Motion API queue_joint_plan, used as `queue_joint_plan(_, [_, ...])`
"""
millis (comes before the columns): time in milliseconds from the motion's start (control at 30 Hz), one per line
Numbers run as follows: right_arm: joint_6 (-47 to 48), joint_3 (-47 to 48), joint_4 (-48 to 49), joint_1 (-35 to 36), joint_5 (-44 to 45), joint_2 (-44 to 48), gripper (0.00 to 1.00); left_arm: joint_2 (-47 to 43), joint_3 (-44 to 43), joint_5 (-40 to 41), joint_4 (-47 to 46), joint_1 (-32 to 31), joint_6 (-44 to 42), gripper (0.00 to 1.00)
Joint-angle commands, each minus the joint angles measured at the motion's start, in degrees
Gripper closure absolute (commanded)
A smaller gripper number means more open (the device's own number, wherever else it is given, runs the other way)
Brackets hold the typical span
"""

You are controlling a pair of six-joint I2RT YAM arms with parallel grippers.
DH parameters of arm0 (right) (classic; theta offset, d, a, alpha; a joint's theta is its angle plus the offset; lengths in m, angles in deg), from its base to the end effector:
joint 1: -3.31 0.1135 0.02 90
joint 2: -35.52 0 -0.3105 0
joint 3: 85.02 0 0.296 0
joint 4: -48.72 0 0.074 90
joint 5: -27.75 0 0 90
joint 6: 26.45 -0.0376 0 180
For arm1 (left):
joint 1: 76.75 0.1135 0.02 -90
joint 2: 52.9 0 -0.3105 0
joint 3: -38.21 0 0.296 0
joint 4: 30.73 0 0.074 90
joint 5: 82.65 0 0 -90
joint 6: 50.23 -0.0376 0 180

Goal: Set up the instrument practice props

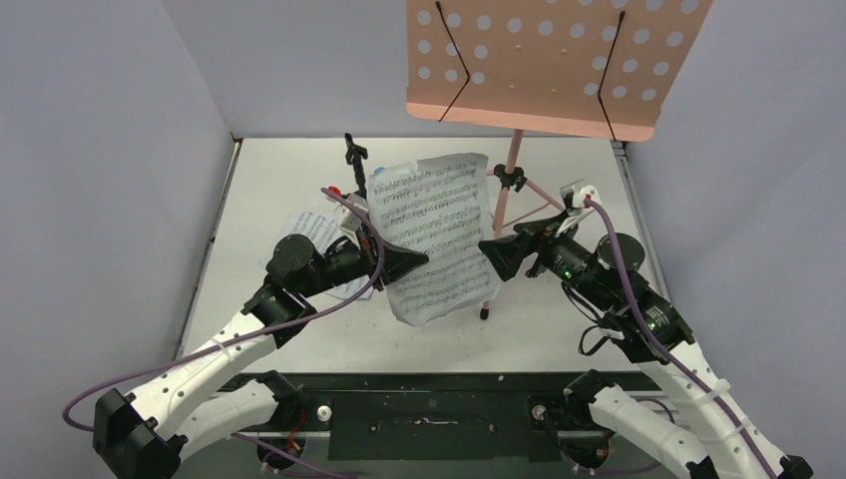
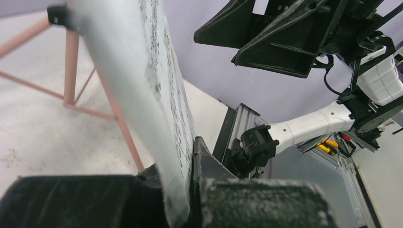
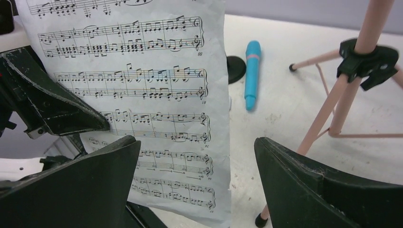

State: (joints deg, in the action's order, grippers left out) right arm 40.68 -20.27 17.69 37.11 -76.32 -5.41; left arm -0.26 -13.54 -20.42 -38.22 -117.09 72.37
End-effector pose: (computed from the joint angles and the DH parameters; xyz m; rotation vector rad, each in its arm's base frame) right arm 0.1327 0.0998 0.4226 -0.3611 1.7479 0.9350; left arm 0.1671 -0.1649 0.3680 0.5406 1.5370 -1.3595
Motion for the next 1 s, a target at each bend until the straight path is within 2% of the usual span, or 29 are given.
queue_joint_plan(0, [2.4,7.0,-0.9,0.3,2.8,-1.7,0.06,0.7,-8.1,-3.1,0.1,0.3,-5.1,1.00])
queue_joint_plan(133, [2.8,11.3,-2.1,0.2,3.5,-3.0,0.05,1.9,-14.1,-3.9,2.3,0.3,-8.4,1.00])
queue_joint_plan(200, [2.8,12.8,-1.8,0.2,3.9,-3.0,0.04,2.2,-17.0,-1.5,3.5,0.3,-9.7,1.00])
queue_joint_plan(367, [3.5,17.2,-2.2,0.2,5.1,-4.9,0.03,5.7,-25.0,0.1,2.0,0.4,-12.0,1.00])
queue_joint_plan(567, [4.8,23.1,-3.5,0.2,7.1,-7.9,0.02,12.9,-36.5,-3.3,1.1,0.3,-10.1,1.00])
queue_joint_plan(667, [5.5,26.0,-4.3,0.2,7.5,-9.7,0.02,15.7,-41.0,-2.4,0.8,0.4,-9.9,1.00])
queue_joint_plan(800, [7.0,30.5,-6.4,0.2,7.1,-12.7,0.02,18.6,-43.7,0.5,-3.8,3.2,-3.1,1.00])
queue_joint_plan(967, [8.0,33.1,-6.3,0.2,3.8,-15.9,0.02,22.1,-48.5,1.3,-5.2,4.3,-1.7,1.00])
